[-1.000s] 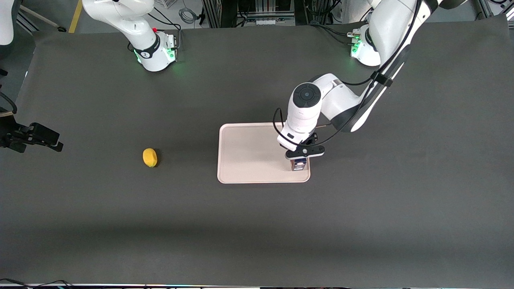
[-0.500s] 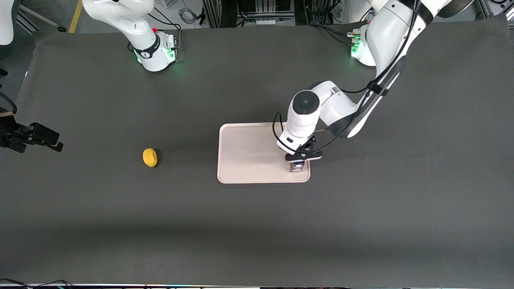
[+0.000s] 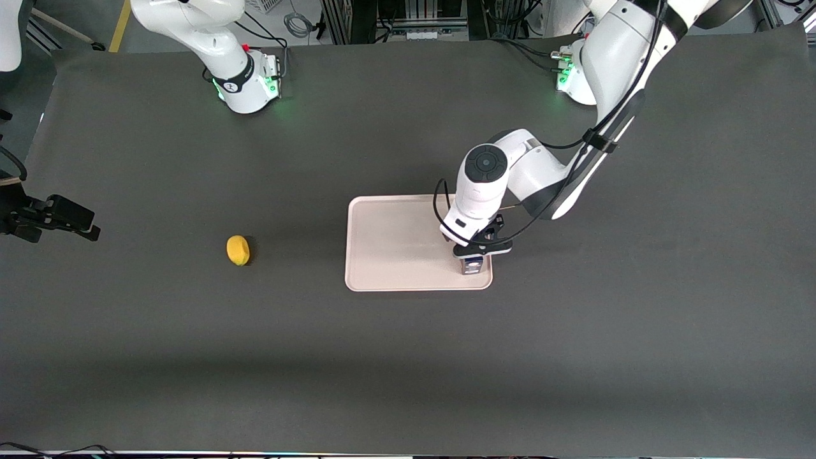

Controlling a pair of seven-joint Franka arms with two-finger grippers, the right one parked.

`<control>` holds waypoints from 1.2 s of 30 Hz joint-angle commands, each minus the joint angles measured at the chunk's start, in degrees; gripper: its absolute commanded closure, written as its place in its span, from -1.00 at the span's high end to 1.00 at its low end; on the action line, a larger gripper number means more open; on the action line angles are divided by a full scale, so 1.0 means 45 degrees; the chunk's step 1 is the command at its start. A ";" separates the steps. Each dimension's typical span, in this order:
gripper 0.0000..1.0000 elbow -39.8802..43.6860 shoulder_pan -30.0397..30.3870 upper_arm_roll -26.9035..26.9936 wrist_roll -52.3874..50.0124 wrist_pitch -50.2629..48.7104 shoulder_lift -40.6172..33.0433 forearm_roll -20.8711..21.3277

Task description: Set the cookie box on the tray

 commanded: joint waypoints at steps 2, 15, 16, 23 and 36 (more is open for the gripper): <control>1.00 -0.0019 -0.0071 0.0122 -0.0370 0.0126 -0.0107 0.0308; 1.00 0.0176 0.0437 0.0200 0.0156 -0.0088 -0.1044 0.0114; 1.00 0.0176 0.0514 0.0200 0.0312 -0.0108 -0.1180 0.0094; 1.00 0.0527 0.0847 0.0433 0.1874 -0.0244 -0.1923 -0.1427; 1.00 0.2499 0.1296 0.1800 0.5955 -0.2976 -0.3310 -0.3812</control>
